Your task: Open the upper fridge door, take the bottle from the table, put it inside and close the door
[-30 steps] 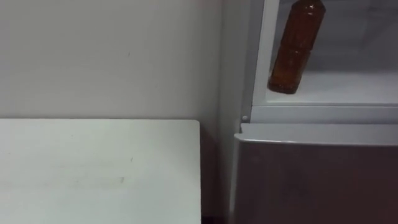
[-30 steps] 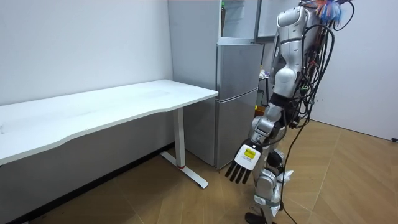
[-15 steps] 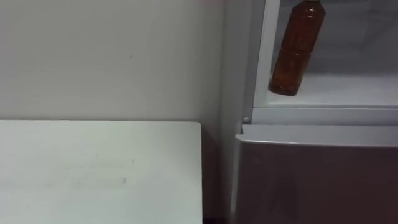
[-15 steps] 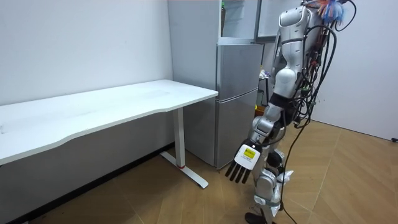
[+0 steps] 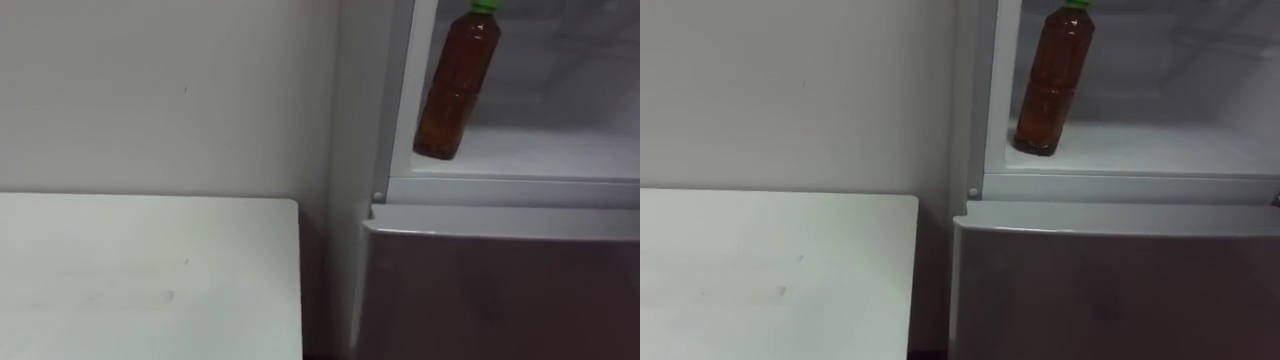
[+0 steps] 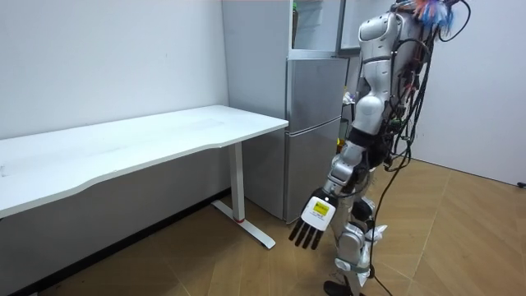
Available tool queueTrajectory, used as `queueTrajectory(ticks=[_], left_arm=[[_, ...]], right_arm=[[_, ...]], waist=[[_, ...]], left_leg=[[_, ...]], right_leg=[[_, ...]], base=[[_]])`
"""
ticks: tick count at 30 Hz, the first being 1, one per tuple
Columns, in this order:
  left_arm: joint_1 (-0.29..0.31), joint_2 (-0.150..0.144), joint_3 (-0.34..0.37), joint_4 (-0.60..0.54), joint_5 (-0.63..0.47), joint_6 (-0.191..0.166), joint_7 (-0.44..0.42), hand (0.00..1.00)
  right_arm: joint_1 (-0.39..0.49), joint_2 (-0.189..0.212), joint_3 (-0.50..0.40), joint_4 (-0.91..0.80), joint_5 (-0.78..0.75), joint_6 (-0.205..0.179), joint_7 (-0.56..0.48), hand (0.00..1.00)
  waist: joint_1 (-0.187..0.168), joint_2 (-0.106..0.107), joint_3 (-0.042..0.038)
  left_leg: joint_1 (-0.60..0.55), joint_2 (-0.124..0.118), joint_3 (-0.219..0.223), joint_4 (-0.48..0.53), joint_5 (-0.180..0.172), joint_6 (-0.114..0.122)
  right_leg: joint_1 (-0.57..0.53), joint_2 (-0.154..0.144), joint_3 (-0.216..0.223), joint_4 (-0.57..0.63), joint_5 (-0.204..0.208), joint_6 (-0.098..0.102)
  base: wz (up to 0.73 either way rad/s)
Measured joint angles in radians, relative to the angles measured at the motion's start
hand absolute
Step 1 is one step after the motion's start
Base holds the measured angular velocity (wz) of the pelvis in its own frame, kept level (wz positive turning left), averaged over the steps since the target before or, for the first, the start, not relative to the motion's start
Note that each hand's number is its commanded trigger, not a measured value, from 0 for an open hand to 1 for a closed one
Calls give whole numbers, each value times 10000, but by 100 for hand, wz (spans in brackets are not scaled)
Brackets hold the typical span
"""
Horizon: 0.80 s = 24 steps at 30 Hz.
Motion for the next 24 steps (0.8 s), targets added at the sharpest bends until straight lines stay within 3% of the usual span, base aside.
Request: queueTrajectory(ticks=[5,9,14,20,24], left_arm=[[10,45,-16,-149,168,174,-165,0],[-44,44,-96,-166,160,178,-174,0],[-7,54,-106,-162,158,195,-143,0],[80,45,-341,-162,168,238,-135,0],[86,37,-458,-115,170,224,-133,0]], right_arm=[[-43,-459,-462,-2487,-1157,-27,-1124,0],[-108,-475,-380,-4836,-2320,-16,-2123,0],[-136,-642,-395,-7422,-4153,-295,-3387,0],[-395,-643,-386,-9372,-5739,-292,-4557,0],[-374,-642,-362,-9659,-6096,-235,-5212,0]], waist=[[-261,-46,-18],[-273,-58,-31],[-290,-52,-36],[-212,-44,-36],[-84,16,-7]], left_leg=[[-40,-16,118,-23,-26,27],[-112,-1,377,-28,-26,28],[-166,-5,389,-29,-26,27],[-176,-10,375,-44,-25,27],[-175,-47,371,-39,-24,27]], right_leg=[[-155,18,199,143,-5,23],[-370,65,476,311,2,15],[-470,83,490,311,8,9],[-455,81,492,341,9,8],[-491,72,496,413,-1,9]], base=[[-11],[-20],[-4],[0],[0]])
